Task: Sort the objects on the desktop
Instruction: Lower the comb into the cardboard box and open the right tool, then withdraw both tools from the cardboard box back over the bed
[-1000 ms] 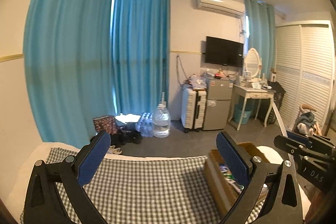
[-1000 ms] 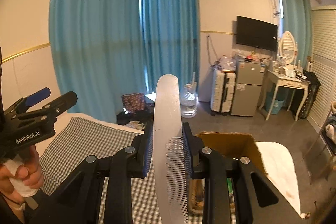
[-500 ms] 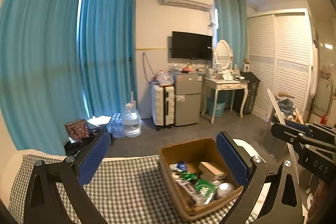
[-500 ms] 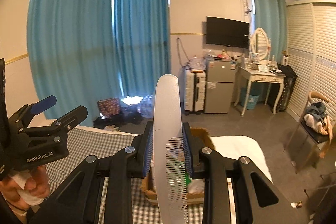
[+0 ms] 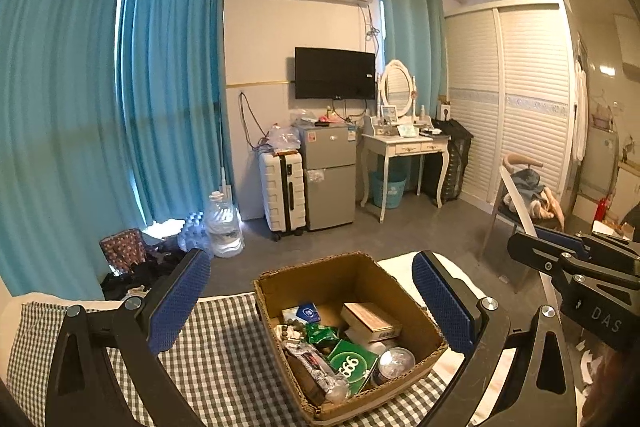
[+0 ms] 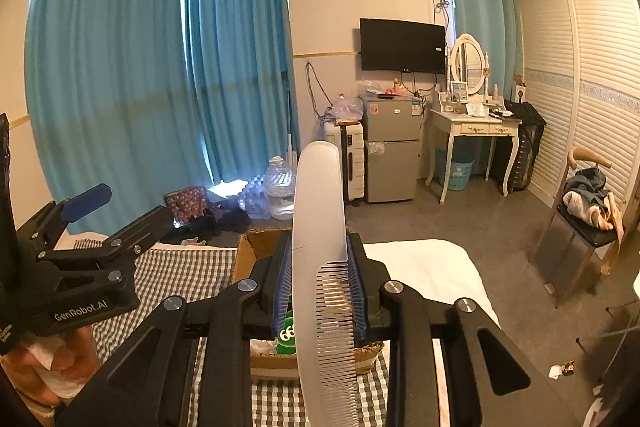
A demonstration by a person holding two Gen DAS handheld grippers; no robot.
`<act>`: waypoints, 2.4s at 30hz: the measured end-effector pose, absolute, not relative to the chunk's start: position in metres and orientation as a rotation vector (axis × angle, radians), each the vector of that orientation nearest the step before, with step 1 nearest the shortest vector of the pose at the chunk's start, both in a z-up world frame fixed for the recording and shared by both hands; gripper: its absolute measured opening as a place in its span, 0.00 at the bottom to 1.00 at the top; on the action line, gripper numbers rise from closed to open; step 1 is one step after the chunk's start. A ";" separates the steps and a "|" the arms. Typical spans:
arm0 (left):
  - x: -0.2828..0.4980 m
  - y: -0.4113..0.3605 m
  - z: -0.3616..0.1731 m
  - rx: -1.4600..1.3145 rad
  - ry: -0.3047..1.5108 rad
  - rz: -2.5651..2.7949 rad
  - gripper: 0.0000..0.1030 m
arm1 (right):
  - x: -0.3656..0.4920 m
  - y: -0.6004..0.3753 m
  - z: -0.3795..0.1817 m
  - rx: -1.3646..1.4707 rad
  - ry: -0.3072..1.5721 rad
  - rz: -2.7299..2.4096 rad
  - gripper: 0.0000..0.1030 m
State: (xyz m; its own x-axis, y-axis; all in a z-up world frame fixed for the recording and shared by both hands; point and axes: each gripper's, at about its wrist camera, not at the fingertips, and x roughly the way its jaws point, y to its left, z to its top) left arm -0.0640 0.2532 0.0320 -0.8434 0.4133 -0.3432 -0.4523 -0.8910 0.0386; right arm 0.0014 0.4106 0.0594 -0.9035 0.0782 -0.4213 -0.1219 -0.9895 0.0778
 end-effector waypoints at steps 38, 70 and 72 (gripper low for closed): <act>-0.230 0.276 -0.137 -0.824 0.277 2.594 1.00 | -0.182 0.404 -0.136 -1.220 0.145 2.816 0.26; -0.134 0.226 0.011 -0.541 0.168 2.687 1.00 | -0.082 0.389 0.014 -0.737 0.087 2.895 0.99; -0.125 0.218 0.023 -0.522 0.143 2.696 1.00 | -0.074 0.385 0.027 -0.718 0.059 2.884 1.00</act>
